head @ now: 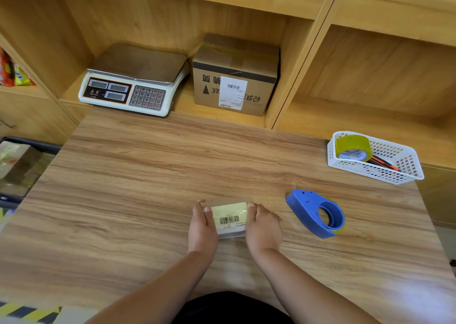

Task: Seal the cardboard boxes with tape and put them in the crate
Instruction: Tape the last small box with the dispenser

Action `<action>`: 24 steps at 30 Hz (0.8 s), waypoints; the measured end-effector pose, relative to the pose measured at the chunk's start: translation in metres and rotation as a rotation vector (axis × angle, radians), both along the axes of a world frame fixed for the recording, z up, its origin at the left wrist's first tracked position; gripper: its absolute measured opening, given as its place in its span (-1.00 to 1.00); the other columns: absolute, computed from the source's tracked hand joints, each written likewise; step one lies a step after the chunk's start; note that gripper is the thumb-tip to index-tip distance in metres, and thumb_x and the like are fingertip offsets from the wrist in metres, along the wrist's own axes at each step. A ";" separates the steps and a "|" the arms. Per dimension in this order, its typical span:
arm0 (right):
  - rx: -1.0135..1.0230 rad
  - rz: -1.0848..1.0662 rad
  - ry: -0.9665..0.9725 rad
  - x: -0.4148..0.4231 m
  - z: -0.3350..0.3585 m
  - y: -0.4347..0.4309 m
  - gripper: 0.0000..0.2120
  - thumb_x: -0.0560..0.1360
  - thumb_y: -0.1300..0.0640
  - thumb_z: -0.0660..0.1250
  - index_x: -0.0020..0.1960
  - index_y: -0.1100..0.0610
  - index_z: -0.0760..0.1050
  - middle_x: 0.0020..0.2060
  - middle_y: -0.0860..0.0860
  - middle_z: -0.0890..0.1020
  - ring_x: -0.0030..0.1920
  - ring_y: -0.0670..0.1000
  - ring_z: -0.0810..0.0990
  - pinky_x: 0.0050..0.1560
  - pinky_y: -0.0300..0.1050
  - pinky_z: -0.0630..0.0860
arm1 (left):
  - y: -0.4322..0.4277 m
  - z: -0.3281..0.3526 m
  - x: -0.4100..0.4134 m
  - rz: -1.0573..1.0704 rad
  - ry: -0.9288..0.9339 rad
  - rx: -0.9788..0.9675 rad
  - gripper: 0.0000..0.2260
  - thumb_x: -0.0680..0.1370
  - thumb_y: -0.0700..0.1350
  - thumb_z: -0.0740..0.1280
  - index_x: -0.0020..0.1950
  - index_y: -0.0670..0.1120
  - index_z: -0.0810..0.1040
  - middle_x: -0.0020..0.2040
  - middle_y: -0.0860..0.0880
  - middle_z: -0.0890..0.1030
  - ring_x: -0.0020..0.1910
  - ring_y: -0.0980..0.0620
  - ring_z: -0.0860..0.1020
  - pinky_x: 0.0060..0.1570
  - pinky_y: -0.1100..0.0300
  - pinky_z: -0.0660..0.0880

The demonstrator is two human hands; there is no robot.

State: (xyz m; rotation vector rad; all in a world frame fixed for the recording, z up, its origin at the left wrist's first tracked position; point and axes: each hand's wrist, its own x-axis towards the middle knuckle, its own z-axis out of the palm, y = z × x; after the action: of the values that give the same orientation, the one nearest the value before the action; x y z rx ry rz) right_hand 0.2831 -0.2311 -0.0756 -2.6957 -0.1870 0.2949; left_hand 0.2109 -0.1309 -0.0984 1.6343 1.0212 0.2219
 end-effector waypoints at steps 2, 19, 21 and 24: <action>0.032 0.028 -0.076 -0.003 0.005 0.006 -0.65 0.63 0.02 0.05 0.17 0.10 0.55 0.01 0.01 0.65 0.12 0.04 0.53 0.26 -0.16 0.17 | 0.004 0.003 -0.001 0.015 0.014 0.007 -0.77 0.66 -0.08 0.01 0.20 -0.16 0.34 -0.07 -0.14 0.55 -0.24 0.06 0.45 -0.29 0.18 0.35; 0.321 0.281 -0.084 -0.024 0.018 0.018 -0.27 0.52 -0.20 0.22 0.54 0.11 0.06 0.51 -0.04 0.12 0.52 -0.05 -0.03 0.45 -0.15 -0.15 | 0.031 0.030 -0.009 0.090 -0.171 -0.155 -0.74 0.64 -0.01 0.08 0.00 0.09 0.57 -0.08 0.07 0.60 -0.06 0.10 0.55 -0.16 0.19 0.43; 0.331 0.250 0.034 -0.023 0.015 0.018 -0.11 0.44 -0.26 0.31 0.54 0.13 -0.02 0.52 0.03 0.10 0.51 -0.01 -0.04 0.48 -0.06 -0.09 | 0.035 0.031 -0.013 0.084 -0.168 -0.193 -0.73 0.64 0.00 0.08 0.02 0.07 0.58 -0.06 0.05 0.61 -0.05 0.12 0.55 -0.17 0.21 0.42; 0.373 0.243 0.206 -0.021 0.014 0.020 0.07 0.30 -0.37 0.36 0.55 0.12 -0.05 0.50 0.03 0.15 0.49 -0.02 0.00 0.47 0.01 0.05 | 0.038 0.034 -0.020 0.062 -0.136 -0.217 -0.73 0.62 -0.01 0.09 -0.06 0.07 0.59 -0.10 0.03 0.62 -0.13 0.15 0.56 -0.23 0.25 0.40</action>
State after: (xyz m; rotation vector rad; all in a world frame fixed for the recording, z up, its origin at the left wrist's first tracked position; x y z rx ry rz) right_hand 0.2618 -0.2112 -0.0614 -2.2574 -0.4598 0.5492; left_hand 0.1914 -0.0926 -0.0642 1.3743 0.9578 0.2511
